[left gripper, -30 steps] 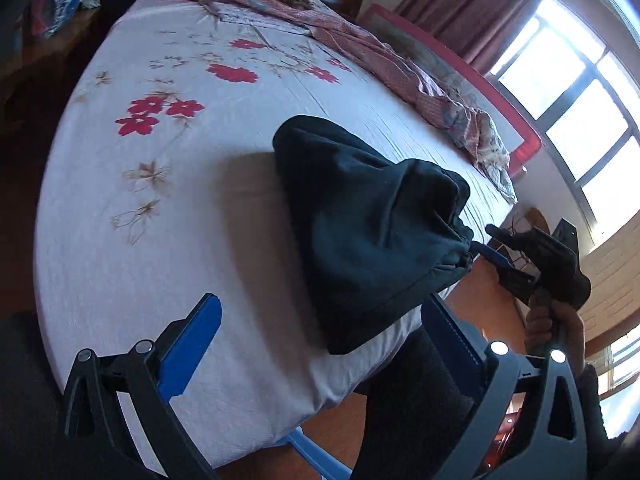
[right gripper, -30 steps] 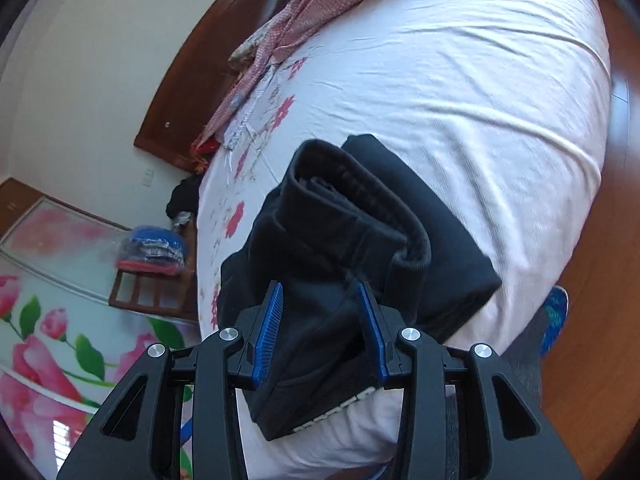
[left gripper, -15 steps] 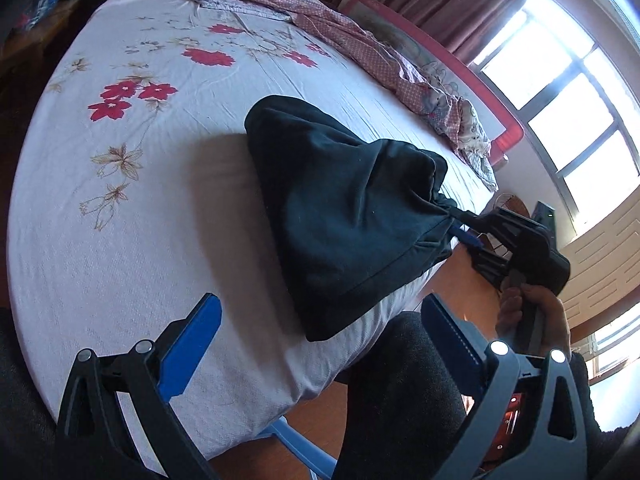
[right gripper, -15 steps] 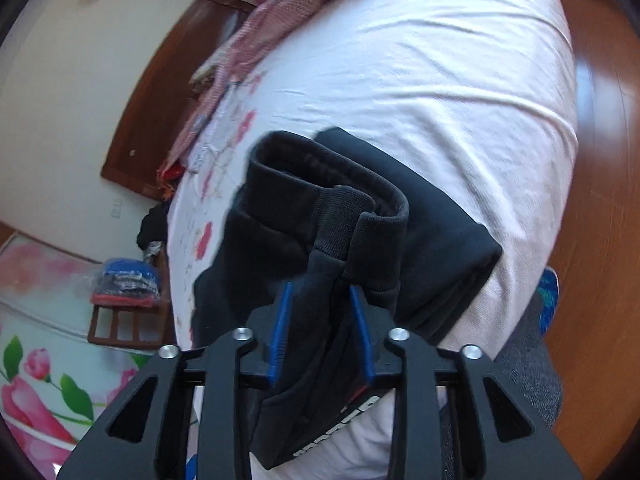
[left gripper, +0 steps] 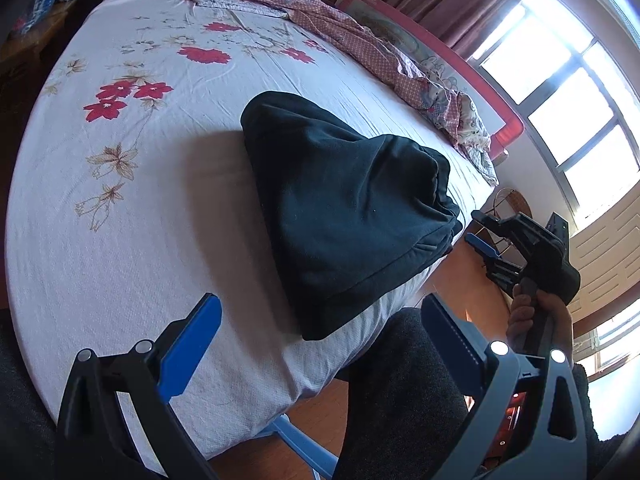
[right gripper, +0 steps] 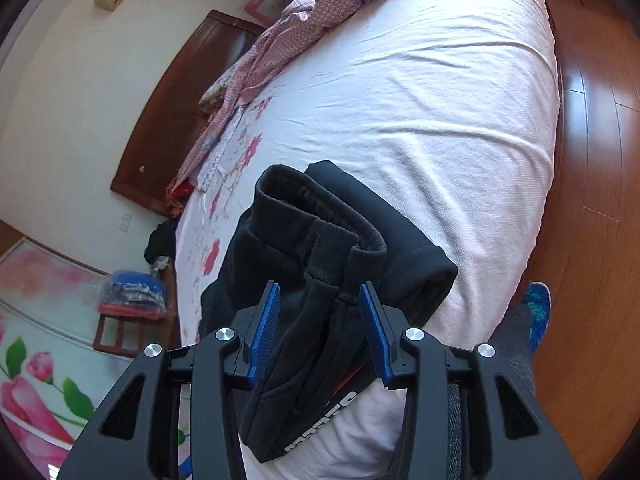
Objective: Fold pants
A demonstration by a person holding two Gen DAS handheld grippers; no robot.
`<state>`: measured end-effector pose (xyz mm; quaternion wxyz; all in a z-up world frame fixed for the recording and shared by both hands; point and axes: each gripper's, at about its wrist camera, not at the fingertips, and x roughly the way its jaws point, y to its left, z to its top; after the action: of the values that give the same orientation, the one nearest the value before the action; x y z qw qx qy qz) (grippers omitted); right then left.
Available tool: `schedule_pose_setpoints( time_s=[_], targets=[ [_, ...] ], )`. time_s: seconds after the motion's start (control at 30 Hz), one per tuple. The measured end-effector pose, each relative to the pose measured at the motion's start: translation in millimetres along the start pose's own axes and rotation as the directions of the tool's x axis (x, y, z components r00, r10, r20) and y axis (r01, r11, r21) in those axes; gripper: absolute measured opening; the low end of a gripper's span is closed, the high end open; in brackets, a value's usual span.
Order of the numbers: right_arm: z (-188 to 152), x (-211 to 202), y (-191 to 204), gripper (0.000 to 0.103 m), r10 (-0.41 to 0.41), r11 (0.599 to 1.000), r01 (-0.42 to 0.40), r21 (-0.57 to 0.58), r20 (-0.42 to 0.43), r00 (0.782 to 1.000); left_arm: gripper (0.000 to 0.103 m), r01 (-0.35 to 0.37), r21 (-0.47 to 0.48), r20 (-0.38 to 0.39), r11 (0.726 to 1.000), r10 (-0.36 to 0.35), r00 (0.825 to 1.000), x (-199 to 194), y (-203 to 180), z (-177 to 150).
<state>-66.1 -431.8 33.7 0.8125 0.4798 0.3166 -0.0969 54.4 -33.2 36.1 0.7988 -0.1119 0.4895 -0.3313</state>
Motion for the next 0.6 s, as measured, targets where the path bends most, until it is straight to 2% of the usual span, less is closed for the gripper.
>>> schedule_pose_setpoints(
  time_s=[0.07, 0.13, 0.17, 0.2, 0.33, 0.37, 0.4, 0.47, 0.53, 0.6],
  targets=[
    [3, 10, 7, 0.041, -0.084, 0.996, 0.084, -0.016, 0.001, 0.996, 0.100, -0.003, -0.005, 0.005, 1.000, 0.003, 1.000, -2, 1, 0],
    [4, 16, 5, 0.041, -0.103, 0.995, 0.103, 0.005, 0.004, 0.995, 0.100, -0.002, -0.015, 0.007, 1.000, 0.002, 1.000, -4, 4, 0],
    [4, 20, 5, 0.053, -0.129, 0.992, 0.129, 0.010, -0.001, 0.992, 0.100, -0.002, -0.020, 0.011, 1.000, 0.002, 1.000, -5, 5, 0],
    [4, 24, 6, 0.056, -0.132, 0.991, 0.132, 0.010, 0.000, 0.991, 0.100, -0.003, -0.022, 0.013, 1.000, 0.003, 1.000, -5, 6, 0],
    [4, 39, 12, 0.056, -0.213, 0.976, 0.213, -0.044, 0.012, 0.977, 0.100, 0.001, -0.037, -0.003, 0.999, -0.001, 1.000, -2, 8, -2],
    [3, 41, 20, 0.049, -0.247, 0.964, 0.248, -0.101, 0.023, 0.969, 0.100, 0.001, -0.039, -0.007, 0.999, -0.001, 1.000, -1, 9, -2],
    [1, 39, 27, 0.027, -0.274, 0.949, 0.277, -0.149, 0.042, 0.961, 0.100, 0.003, -0.038, -0.005, 0.999, -0.003, 1.000, -2, 9, -2],
    [-2, 28, 39, 0.018, -0.253, 0.942, 0.259, -0.212, 0.055, 0.966, 0.100, -0.002, -0.037, 0.004, 0.999, 0.002, 1.000, -4, 9, -1],
    [-4, 10, 49, 0.016, -0.217, 0.938, 0.233, -0.255, 0.088, 0.972, 0.100, 0.003, -0.041, 0.004, 0.999, -0.003, 1.000, -4, 10, -1],
    [-4, -8, 49, 0.016, -0.176, 0.947, 0.201, -0.251, 0.117, 0.977, 0.100, 0.006, -0.049, -0.011, 0.999, -0.006, 1.000, 0, 11, -1]
  ],
)
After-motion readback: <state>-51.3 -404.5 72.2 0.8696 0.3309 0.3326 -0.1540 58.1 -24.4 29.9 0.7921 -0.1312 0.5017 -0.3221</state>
